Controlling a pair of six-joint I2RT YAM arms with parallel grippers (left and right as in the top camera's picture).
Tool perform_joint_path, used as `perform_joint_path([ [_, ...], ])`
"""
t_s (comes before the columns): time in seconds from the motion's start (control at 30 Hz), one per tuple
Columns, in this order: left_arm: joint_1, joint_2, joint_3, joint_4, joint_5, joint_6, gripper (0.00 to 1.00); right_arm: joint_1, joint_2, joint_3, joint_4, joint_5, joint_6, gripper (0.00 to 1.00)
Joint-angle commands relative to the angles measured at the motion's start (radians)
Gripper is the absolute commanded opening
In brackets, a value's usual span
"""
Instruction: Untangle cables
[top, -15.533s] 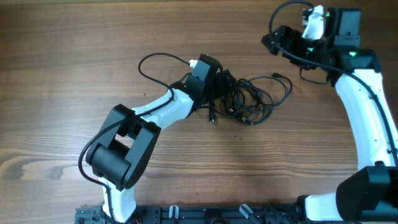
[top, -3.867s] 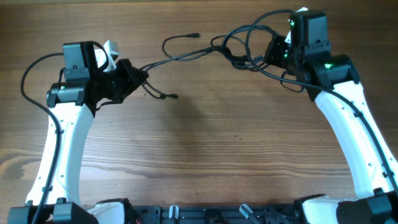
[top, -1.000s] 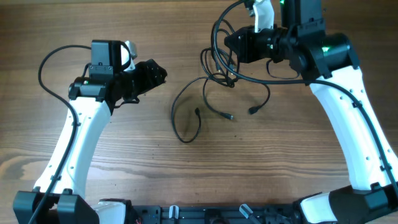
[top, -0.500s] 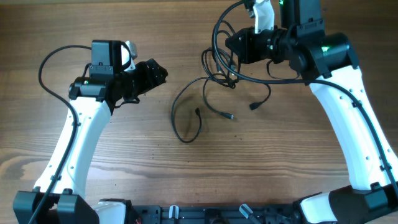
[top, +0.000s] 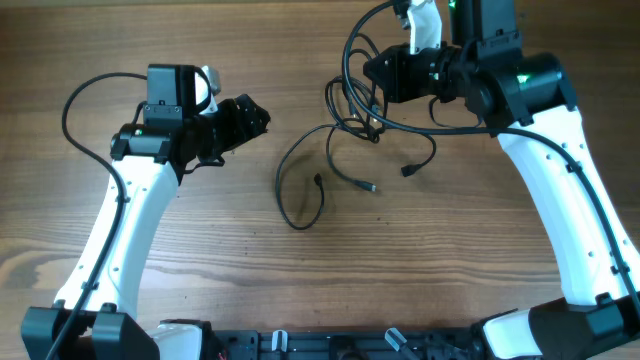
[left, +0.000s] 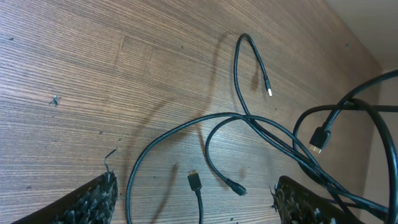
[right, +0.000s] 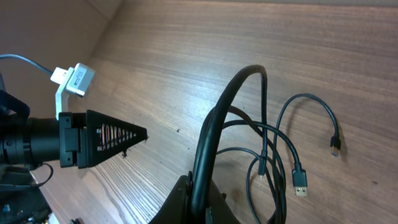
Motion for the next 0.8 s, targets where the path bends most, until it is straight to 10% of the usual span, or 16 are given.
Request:
perform_joint_path([
  [0.0, -0.004, 0.009, -0.001, 0.004, 0.009, -0.009, 0.82, 0.002, 0.008, 0.005, -0.010, 0.006, -0.018, 0.07],
  [0.77, -0.003, 0.009, -0.001, 0.008, 0.009, -0.032, 0.84, 0.002, 0.008, 0.005, -0.033, 0.029, -0.018, 0.07],
])
